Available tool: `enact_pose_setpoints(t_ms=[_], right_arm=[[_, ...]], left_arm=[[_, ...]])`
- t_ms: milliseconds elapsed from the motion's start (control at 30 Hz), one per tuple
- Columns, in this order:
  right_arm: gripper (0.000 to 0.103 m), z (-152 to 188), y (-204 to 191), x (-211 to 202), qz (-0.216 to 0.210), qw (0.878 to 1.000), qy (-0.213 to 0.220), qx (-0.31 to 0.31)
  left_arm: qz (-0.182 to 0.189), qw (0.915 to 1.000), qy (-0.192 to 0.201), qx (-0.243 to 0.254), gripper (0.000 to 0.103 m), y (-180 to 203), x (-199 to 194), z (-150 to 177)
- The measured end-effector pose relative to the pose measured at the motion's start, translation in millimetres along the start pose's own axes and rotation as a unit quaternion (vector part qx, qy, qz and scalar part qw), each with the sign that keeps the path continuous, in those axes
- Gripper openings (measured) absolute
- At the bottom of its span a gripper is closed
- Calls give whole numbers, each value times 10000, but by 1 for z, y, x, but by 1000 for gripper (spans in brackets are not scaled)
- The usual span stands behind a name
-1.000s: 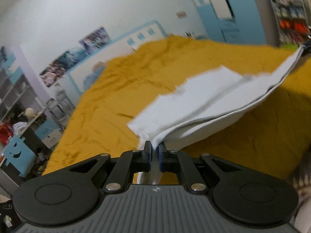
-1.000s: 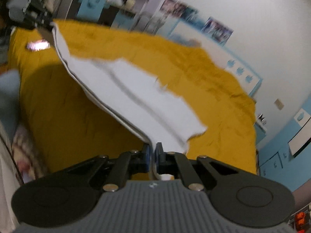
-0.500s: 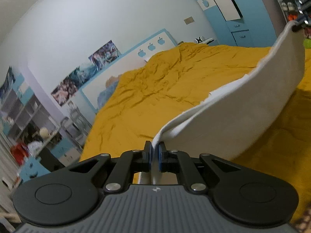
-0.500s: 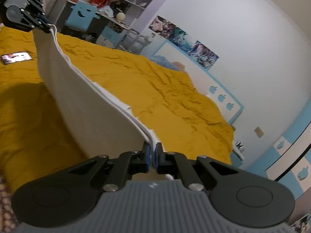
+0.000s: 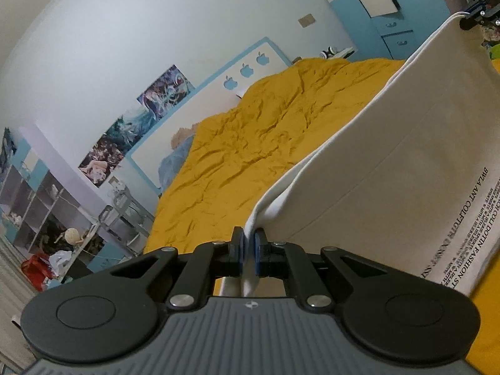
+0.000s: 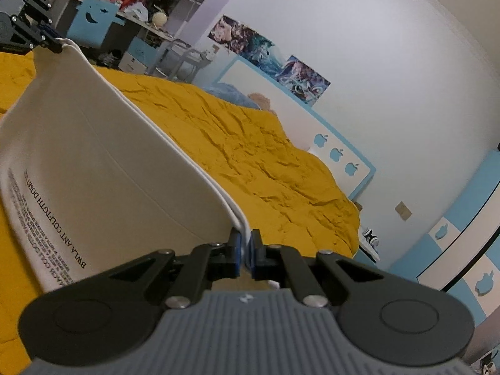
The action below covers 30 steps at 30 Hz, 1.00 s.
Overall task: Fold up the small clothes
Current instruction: 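Grasp the hem with the left gripper while the right gripper grasps it too, lifting, then fold the held hem over toward the collar and open both grippers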
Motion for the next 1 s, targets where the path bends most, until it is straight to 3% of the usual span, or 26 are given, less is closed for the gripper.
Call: enact_pose_setpoints(t_ms=[167, 433, 667, 767, 900, 1000], right_arm=[[0, -12, 10, 87, -187, 9993, -316, 120], [0, -3, -4, 231, -739, 9912, -1007, 442], [0, 13, -31, 321, -944, 9811, -1487, 803], [4, 21, -38, 331, -991, 9762, -1562, 1128], [48, 23, -39, 321, -997, 9732, -1435, 1498], [57, 26, -33, 306, -879, 9716, -1379, 1712]], left_arm=[[144, 9995, -275, 56, 7, 13, 60, -12], [721, 9922, -1020, -38, 7, 42, 160, -6], [923, 9856, -1348, -432, 21, 51, 195, 7], [989, 9827, -1404, -692, 28, 49, 199, 11], [957, 9814, -1387, -918, 77, 38, 201, 9], [928, 9791, -1491, -1024, 81, 27, 196, 15]])
Point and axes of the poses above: each gripper's, at about its wrist camera, not at the fingertips, and x roughly the way its jaws point, y to its right, z to its underside, the point moved 3 cm from there along x, roughly the way its jaws point, and after that the axes turned 14 degrees about -y, right-handed, at the moved point
